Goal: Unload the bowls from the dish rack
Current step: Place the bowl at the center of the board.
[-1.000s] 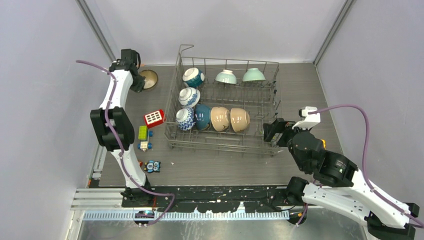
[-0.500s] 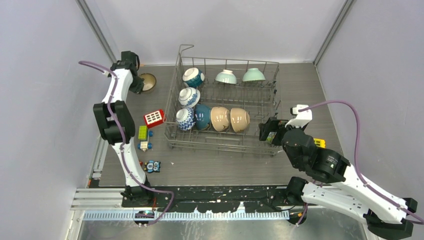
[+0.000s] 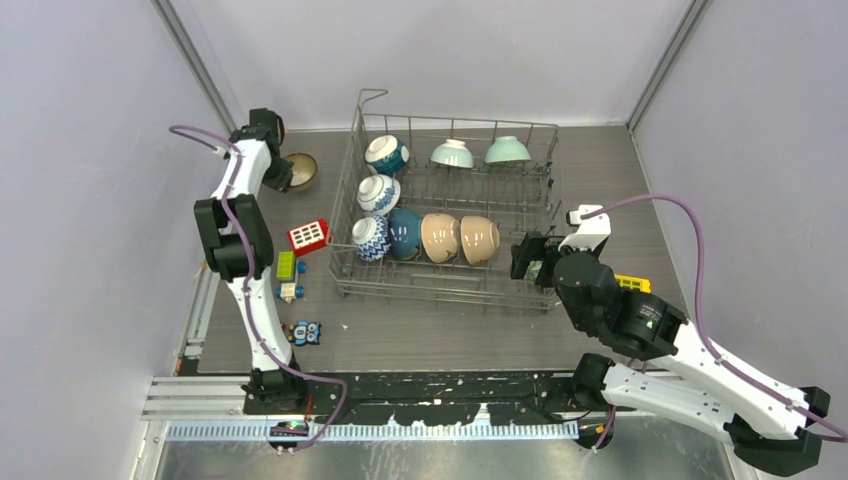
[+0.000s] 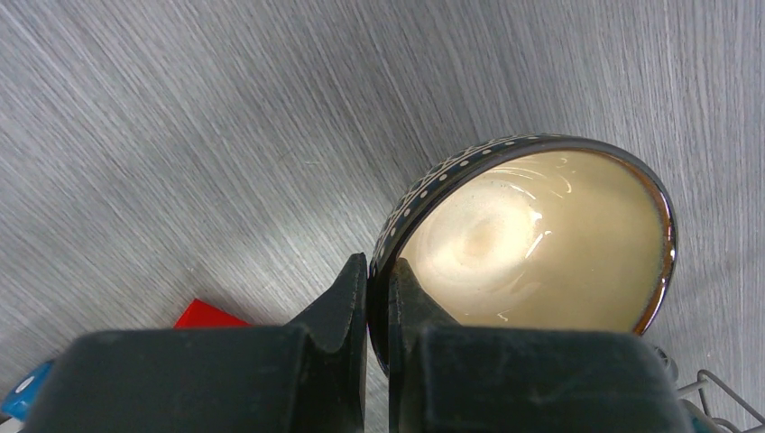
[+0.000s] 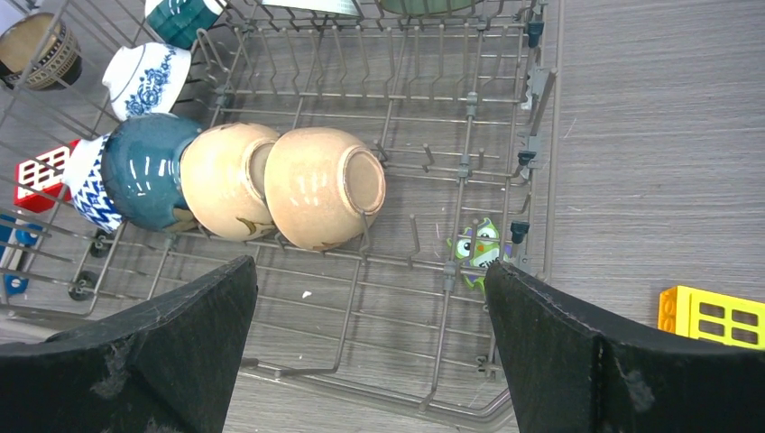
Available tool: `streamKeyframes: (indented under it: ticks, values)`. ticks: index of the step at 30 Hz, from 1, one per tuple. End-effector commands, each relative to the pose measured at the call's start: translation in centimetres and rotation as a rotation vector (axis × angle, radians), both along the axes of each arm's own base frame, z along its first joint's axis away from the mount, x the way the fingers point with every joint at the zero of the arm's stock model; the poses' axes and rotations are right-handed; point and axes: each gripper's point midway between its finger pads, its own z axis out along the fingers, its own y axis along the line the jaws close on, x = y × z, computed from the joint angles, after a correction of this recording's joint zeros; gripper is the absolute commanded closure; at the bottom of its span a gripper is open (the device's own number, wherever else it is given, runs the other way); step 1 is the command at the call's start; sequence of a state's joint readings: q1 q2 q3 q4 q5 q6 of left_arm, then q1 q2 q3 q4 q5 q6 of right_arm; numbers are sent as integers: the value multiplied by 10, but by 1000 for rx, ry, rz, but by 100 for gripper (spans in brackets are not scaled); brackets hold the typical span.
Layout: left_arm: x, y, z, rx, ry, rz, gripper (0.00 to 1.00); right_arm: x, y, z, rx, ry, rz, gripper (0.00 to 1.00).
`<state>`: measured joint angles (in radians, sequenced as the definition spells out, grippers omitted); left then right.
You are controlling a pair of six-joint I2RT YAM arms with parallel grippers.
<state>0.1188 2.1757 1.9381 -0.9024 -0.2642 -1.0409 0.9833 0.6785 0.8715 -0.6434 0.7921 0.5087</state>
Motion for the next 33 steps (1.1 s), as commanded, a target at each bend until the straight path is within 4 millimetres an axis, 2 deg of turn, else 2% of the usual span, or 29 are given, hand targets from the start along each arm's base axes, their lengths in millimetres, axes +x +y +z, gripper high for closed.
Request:
streamKeyframes:
  ticks: [1,7,20,33]
  values:
    - [30,4,30,15,-143,-1,100,6,0,15,29,-44,-25,0]
    - [34,8,24,49,-126,-36,100,5,-1,15,33,-42,-27,0]
    - [28,8,6,55,-92,-51,100,5,-3,15,26,-42,-33,0]
    - [21,6,-6,51,-61,-64,93,3,-7,16,24,-46,-40,0]
